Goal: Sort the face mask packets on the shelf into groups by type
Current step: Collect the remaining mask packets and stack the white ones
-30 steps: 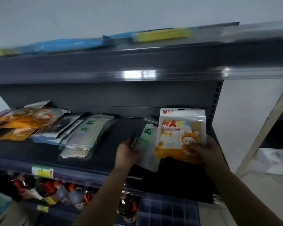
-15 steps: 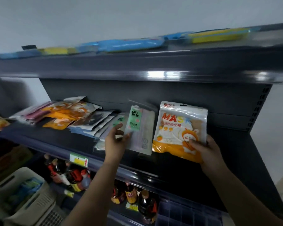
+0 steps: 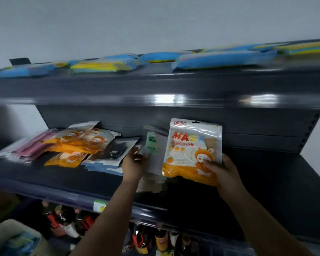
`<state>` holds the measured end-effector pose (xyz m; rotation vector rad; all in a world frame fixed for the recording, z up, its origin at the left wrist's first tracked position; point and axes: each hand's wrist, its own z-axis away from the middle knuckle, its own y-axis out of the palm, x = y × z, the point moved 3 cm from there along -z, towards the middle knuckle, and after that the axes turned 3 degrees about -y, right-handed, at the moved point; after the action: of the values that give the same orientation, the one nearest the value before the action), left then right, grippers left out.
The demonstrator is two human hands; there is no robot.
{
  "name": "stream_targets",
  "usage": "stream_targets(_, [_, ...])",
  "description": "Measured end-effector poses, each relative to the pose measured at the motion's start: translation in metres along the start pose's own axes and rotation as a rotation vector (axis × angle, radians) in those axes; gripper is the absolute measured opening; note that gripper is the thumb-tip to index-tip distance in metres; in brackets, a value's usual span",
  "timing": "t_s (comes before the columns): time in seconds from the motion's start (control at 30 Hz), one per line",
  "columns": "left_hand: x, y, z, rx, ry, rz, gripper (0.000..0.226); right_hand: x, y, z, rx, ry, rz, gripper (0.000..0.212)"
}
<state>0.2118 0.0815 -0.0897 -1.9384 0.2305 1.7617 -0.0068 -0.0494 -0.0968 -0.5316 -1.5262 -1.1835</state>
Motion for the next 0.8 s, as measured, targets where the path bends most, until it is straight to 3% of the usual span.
stream_targets(0.1, [0.005,-0.010,-0.012,0.040,0.027,-0.120,0.051,-0.007,0.019,0.005,-0.020,-0.020,-0.004,0.044])
stream_targets(0.17, [0.003,-0.020,-0.012,0.046,0.084,-0.139,0.038,-0.013,0.029,0.009,-0.034,-0.036,-0.019,0.044])
stream_targets(0.33, [-0.002,-0.051,0.011,0.186,0.031,0.125,0.015,-0.031,0.064,0.024,-0.020,-0.045,-0.008,0.041])
stream_targets(0.5, [0.006,-0.080,0.040,0.335,-0.069,0.311,0.038,-0.047,0.104,0.043,0.083,-0.044,0.056,0.037])
stream_targets(0.6, [0.015,-0.101,0.049,0.302,-0.029,0.274,0.057,-0.055,0.126,0.053,0.121,-0.034,0.093,0.041])
stream_targets(0.8, [0.027,-0.151,0.061,0.175,-0.002,0.316,0.057,-0.068,0.168,0.076,0.230,-0.033,0.140,0.064])
